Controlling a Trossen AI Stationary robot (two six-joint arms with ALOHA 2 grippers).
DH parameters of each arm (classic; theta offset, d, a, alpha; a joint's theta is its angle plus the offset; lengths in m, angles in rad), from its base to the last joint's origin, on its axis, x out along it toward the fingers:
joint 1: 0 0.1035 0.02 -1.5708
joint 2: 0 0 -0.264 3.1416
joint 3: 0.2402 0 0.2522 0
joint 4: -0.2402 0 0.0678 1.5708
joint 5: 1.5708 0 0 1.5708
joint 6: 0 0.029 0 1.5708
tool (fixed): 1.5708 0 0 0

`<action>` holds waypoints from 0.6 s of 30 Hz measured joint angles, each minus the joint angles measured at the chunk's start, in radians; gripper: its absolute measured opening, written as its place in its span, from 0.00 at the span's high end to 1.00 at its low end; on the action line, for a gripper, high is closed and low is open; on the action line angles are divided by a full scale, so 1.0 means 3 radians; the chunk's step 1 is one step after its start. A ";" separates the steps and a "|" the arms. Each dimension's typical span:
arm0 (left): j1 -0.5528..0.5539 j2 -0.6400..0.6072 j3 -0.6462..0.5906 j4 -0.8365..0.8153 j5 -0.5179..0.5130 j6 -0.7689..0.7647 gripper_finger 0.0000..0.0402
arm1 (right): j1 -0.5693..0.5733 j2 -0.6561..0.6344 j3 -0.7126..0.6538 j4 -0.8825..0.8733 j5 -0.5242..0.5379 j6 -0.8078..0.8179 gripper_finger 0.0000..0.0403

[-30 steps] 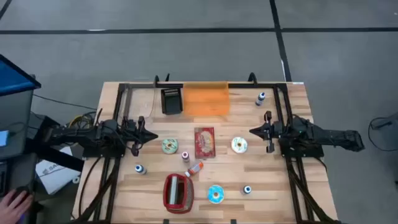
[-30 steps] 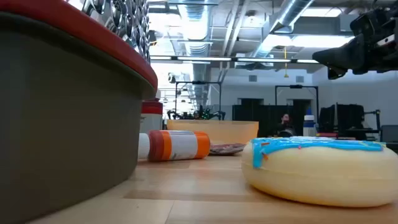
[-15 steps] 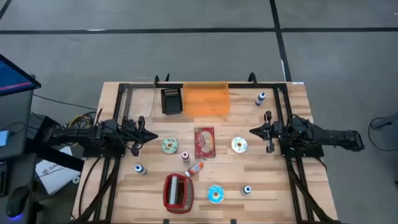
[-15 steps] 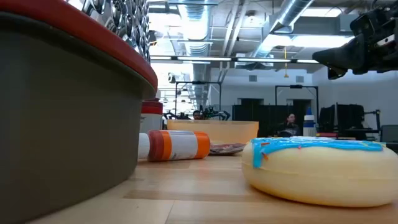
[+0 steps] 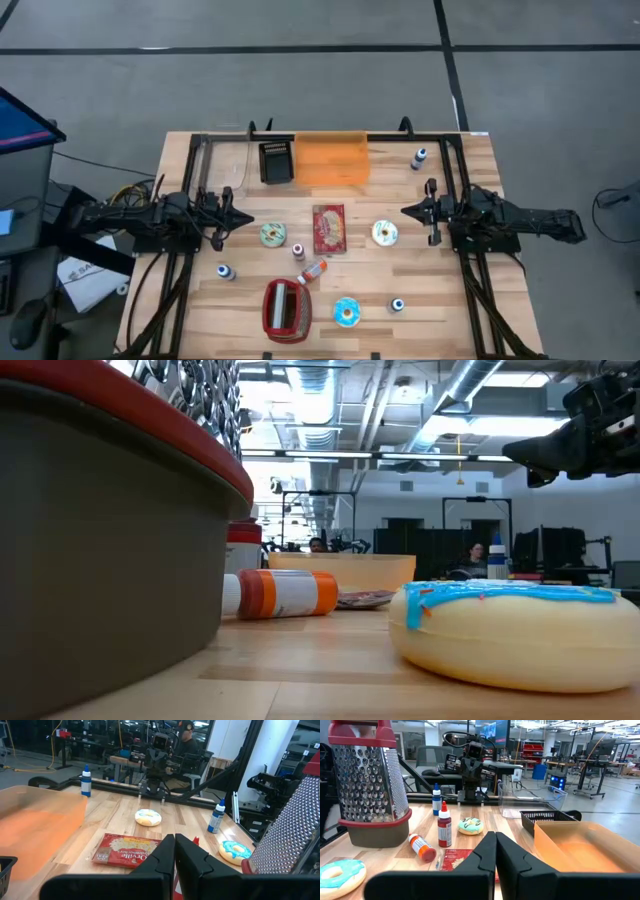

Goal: Pick & Place Food Item

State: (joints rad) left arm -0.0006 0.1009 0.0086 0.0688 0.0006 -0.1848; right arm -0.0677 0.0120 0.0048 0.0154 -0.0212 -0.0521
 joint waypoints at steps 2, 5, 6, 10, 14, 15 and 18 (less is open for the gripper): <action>0.0001 0.0000 0.0000 -0.0001 0.0000 -0.0001 0.98 | 0.0000 -0.0001 0.0000 0.0000 -0.0001 0.0000 1.00; 0.0001 0.0001 0.0000 0.0000 0.0001 0.0000 0.98 | -0.0001 -0.0001 0.0000 0.0000 -0.0001 0.0000 1.00; 0.0000 0.0001 0.0000 -0.0001 0.0000 0.0000 0.98 | -0.0001 -0.0001 0.0000 0.0000 -0.0001 0.0000 1.00; 0.0001 0.0001 0.0000 0.0000 0.0001 0.0000 0.98 | -0.0001 -0.0001 0.0001 0.0000 -0.0001 0.0000 1.00; 0.0001 0.0000 0.0001 0.0000 0.0000 -0.0001 0.98 | 0.0000 -0.0001 0.0000 0.0000 0.0000 0.0000 1.00; 0.0001 0.0001 0.0000 0.0000 0.0000 0.0000 0.98 | -0.0001 0.0000 0.0001 0.0000 -0.0001 0.0000 1.00; 0.0000 0.0001 0.0000 0.0058 0.0000 -0.0027 0.98 | 0.0000 0.0000 0.0001 0.0000 -0.0001 0.0000 1.00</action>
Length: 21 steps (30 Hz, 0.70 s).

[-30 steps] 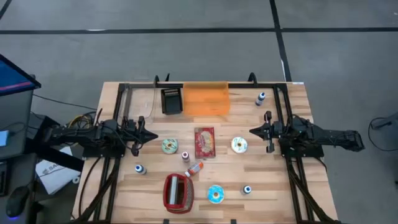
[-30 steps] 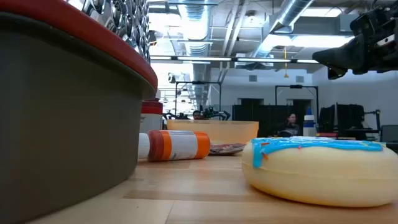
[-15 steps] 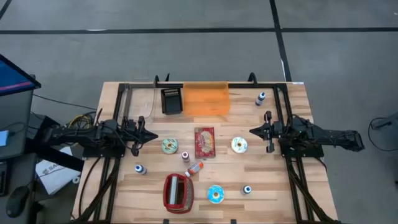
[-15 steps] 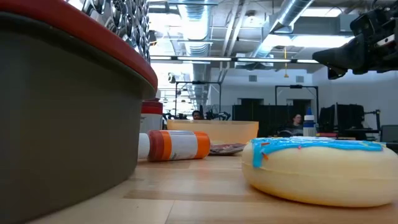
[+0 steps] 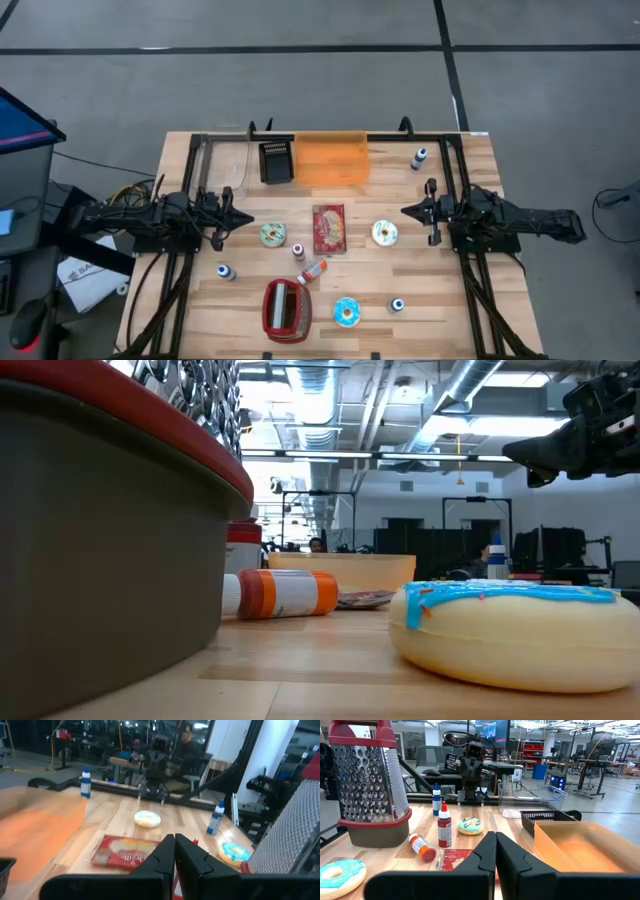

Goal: Pick & Place Food Item
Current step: Put the bottom left blue food coloring bottle into the transparent bin

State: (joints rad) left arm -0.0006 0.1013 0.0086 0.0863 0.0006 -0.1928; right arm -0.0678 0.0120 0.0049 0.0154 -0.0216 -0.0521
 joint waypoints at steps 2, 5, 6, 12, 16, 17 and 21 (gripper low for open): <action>0.0000 -0.0001 0.0001 0.0136 -0.0001 -0.0165 0.98 | -0.0001 0.0000 -0.0001 0.0000 0.0000 0.0000 1.00; 0.0001 -0.0001 0.0001 0.0371 -0.0058 -0.0815 0.98 | 0.0000 -0.0001 0.0000 0.0000 0.0000 0.0000 1.00; 0.0001 -0.0001 0.0001 0.0445 -0.0095 -0.1067 0.98 | -0.0001 -0.0001 0.0001 0.0000 0.0000 0.0000 1.00; 0.0001 -0.0001 0.0001 0.0759 -0.0178 -0.1907 0.98 | -0.0001 -0.0001 0.0000 0.0000 0.0000 0.0000 1.00; 0.0001 -0.0001 0.0001 0.0953 -0.0173 -0.1918 0.98 | 0.0000 0.0000 0.0001 0.0000 0.0000 0.0000 1.00; 0.0000 -0.0001 0.0001 0.1008 -0.0174 -0.1918 0.98 | 0.0000 -0.0001 0.0000 0.0000 0.0001 0.0000 1.00; 0.0001 -0.0001 0.0001 0.1299 -0.0215 -0.1915 0.98 | 0.0000 -0.0001 -0.0001 0.0000 0.0000 0.0000 1.00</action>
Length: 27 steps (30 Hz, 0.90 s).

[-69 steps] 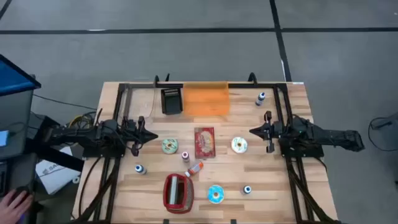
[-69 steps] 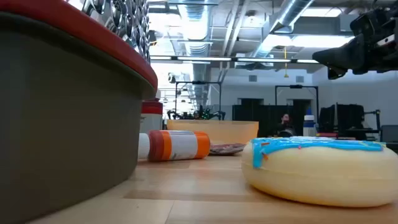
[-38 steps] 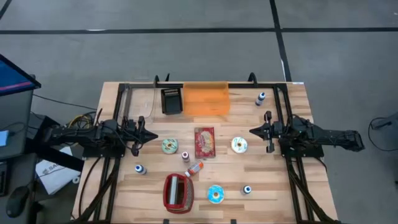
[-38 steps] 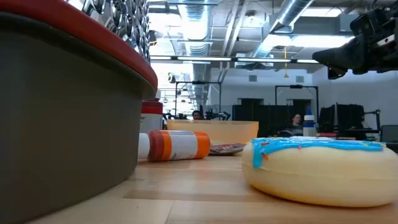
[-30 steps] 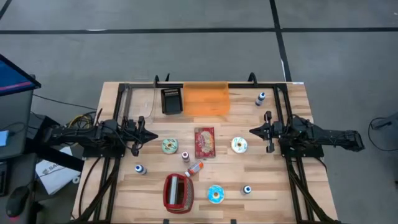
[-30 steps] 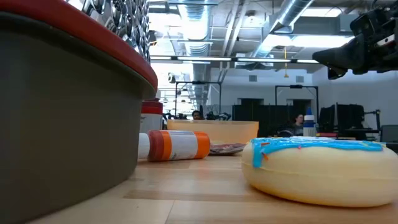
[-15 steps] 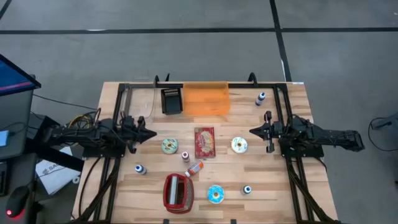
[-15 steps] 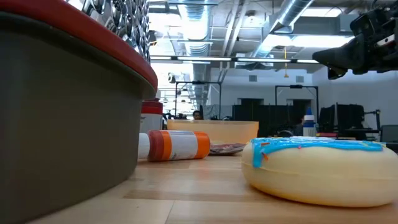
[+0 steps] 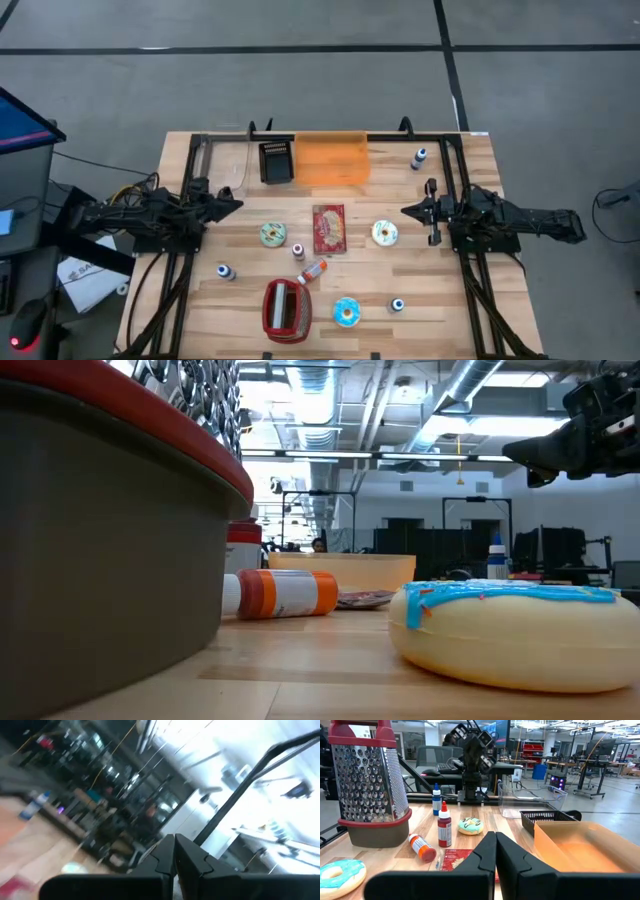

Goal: Pick & Place Food Item
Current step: Put the bottom left blue food coloring bottle into the transparent bin

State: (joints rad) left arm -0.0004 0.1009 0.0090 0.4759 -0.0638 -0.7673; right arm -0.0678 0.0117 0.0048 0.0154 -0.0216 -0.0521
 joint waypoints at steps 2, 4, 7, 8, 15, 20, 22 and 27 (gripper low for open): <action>0.0000 0.0001 0.0000 0.0228 -0.0124 -0.0007 0.98 | -0.0001 0.0000 0.0000 0.0000 0.0001 0.0000 1.00; 0.0001 0.0000 0.0000 0.0495 -0.0249 -0.0005 0.98 | -0.0001 0.0000 0.0001 0.0000 0.0007 0.0000 1.00; -0.0001 0.0000 0.0001 0.0679 -0.0317 -0.0007 0.98 | -0.0030 0.0001 0.0000 0.0007 0.0175 -0.0001 1.00; -0.0001 0.0000 0.0001 0.0682 -0.0313 -0.0050 0.98 | -0.0043 0.0001 0.0000 0.0015 0.0223 -0.0001 1.00; -0.0001 0.0143 0.0001 0.0663 -0.0279 -0.0325 0.98 | -0.0137 0.0000 0.0000 0.0107 0.0375 0.0143 1.00; -0.0001 0.0467 0.0001 0.0682 -0.0330 -0.0643 0.98 | -0.0132 0.0001 0.0003 0.0149 0.0364 0.0405 1.00; -0.0001 0.0643 0.0001 0.0694 -0.0472 -0.0725 0.98 | -0.0130 0.0001 0.0003 0.0169 0.0360 0.0629 1.00; -0.0001 0.1152 0.0001 0.0951 -0.0955 -0.1109 0.98 | -0.0080 0.0001 0.0003 0.0433 0.0361 0.2163 1.00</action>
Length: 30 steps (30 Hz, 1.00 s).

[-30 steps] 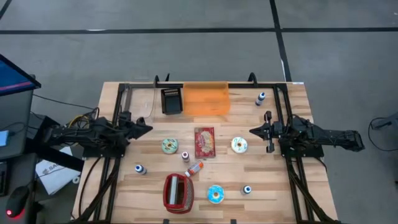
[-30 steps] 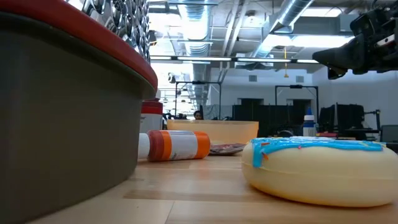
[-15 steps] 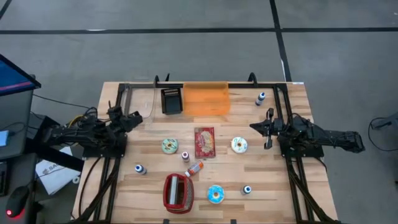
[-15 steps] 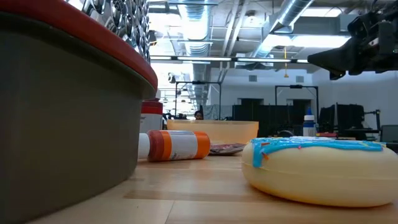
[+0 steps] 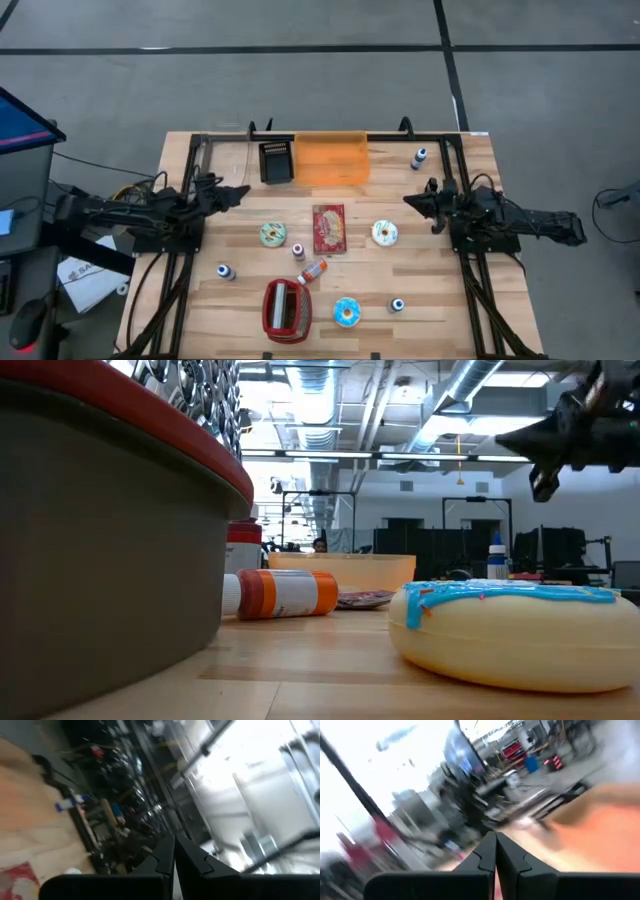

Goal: Pick & Place Food Item
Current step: Put the bottom left blue food coloring bottle into the transparent bin

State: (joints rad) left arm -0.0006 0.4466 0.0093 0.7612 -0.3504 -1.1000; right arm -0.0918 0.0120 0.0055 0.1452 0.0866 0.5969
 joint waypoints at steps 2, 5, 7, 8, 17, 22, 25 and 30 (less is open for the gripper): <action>0.0000 0.0209 0.0000 0.0185 -0.0137 -0.0027 0.98 | -0.0001 0.0000 0.0000 0.0090 0.0200 0.0483 1.00; 0.0000 0.0519 0.0000 0.0557 -0.0317 -0.0028 0.98 | -0.0001 0.0000 0.0000 0.0202 0.0537 0.1263 1.00; 0.0000 0.0698 0.0000 0.0794 -0.0443 0.0001 0.98 | -0.0001 -0.0001 0.0001 0.0300 0.0688 0.1629 1.00; 0.0000 0.0775 0.0000 0.0888 -0.0504 0.0040 0.98 | -0.0001 -0.0001 0.0001 0.0311 0.0736 0.1684 1.00; 0.0000 0.1167 -0.0001 0.0990 -0.0606 0.0053 0.98 | -0.0001 -0.0001 0.0001 0.0765 0.0838 0.1678 1.00; 0.0000 0.1185 -0.0001 0.1010 -0.0604 0.0065 0.98 | -0.0010 -0.0001 0.0002 0.0850 0.0936 0.1653 1.00; 0.0000 0.1184 -0.0001 0.1013 -0.0600 0.0069 0.98 | -0.0009 0.0000 0.0003 0.0884 0.0936 0.1666 1.00; 0.0000 0.1182 -0.0001 0.1024 -0.0561 0.0069 0.98 | 0.0044 0.0000 0.0003 0.1242 0.0903 0.1394 1.00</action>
State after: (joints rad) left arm -0.0006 0.8013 0.0090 1.0684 -0.5186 -1.0793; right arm -0.0786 0.0120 0.0063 0.5178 0.3577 1.0150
